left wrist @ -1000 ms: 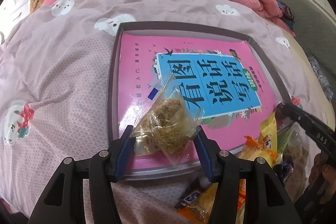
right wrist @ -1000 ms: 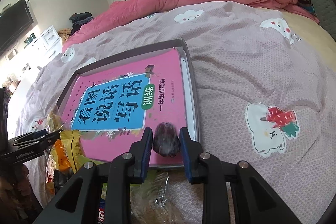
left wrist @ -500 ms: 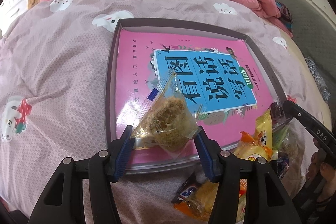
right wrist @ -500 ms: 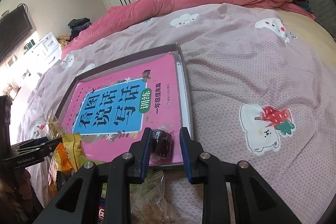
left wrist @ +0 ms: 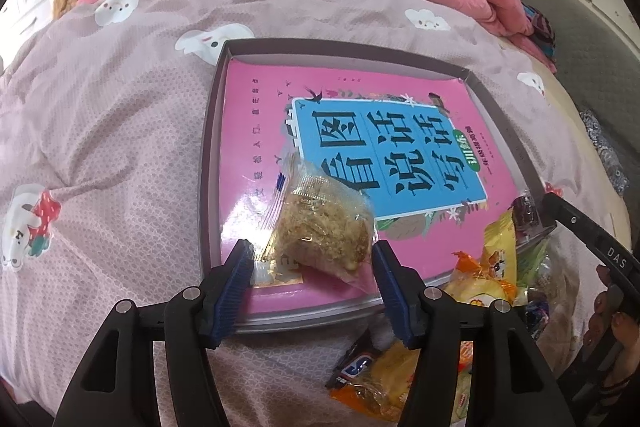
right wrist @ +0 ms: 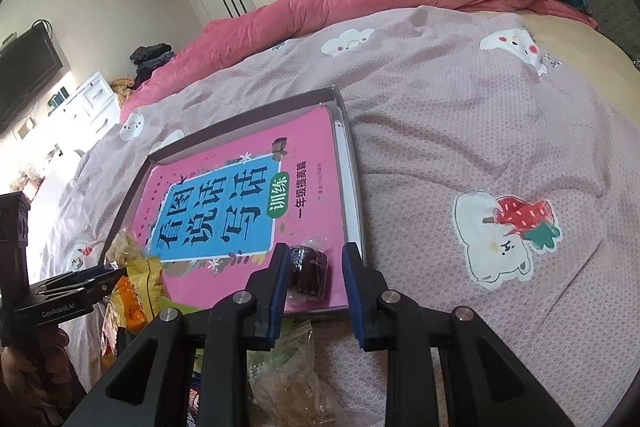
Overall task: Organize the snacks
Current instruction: 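Release the crisp bag with the left tool while the right tool releases the candy in the tray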
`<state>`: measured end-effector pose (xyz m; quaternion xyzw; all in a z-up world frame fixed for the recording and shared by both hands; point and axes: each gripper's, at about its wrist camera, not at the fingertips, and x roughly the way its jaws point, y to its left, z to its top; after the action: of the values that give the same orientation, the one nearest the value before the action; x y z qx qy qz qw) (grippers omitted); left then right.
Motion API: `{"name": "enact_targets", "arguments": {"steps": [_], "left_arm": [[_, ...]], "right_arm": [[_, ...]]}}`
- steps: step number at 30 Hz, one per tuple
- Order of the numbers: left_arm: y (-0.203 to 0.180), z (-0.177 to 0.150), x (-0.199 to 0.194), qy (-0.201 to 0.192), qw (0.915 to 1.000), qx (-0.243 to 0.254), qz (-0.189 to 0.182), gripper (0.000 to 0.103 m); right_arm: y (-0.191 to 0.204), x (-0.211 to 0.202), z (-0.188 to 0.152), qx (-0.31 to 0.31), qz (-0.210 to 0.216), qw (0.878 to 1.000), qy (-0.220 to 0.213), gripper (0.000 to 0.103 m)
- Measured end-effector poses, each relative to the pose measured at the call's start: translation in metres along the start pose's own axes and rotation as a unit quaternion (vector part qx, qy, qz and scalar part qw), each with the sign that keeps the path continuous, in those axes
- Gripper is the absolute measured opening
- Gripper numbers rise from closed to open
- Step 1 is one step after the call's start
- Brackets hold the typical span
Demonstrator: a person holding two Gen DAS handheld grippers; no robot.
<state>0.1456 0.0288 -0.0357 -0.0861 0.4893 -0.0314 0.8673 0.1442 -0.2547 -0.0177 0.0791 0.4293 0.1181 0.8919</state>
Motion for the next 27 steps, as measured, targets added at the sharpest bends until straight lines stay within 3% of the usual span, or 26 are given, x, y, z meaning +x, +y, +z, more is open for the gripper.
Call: {"name": "enact_targets", "arguments": {"steps": [7, 18, 20, 27], "left_arm": [[0.000, 0.000, -0.016, -0.023, 0.9997, -0.002, -0.011, 0.068], [0.003, 0.001, -0.036, -0.049, 0.9986, -0.009, -0.019, 0.069], [0.004, 0.001, -0.040, -0.055, 0.9982, -0.010, -0.021, 0.077], [0.000, -0.003, -0.056, -0.074, 0.9966, 0.002, -0.035, 0.078]], "right_arm": [[0.001, -0.008, 0.003, 0.003, 0.019, 1.000, -0.015, 0.028], [0.008, -0.019, 0.004, -0.009, 0.041, 0.999, -0.035, 0.044], [0.010, -0.023, 0.004, -0.012, 0.046, 0.998, -0.038, 0.047], [0.013, -0.032, 0.004, -0.021, 0.049, 0.997, -0.049, 0.050]]}}
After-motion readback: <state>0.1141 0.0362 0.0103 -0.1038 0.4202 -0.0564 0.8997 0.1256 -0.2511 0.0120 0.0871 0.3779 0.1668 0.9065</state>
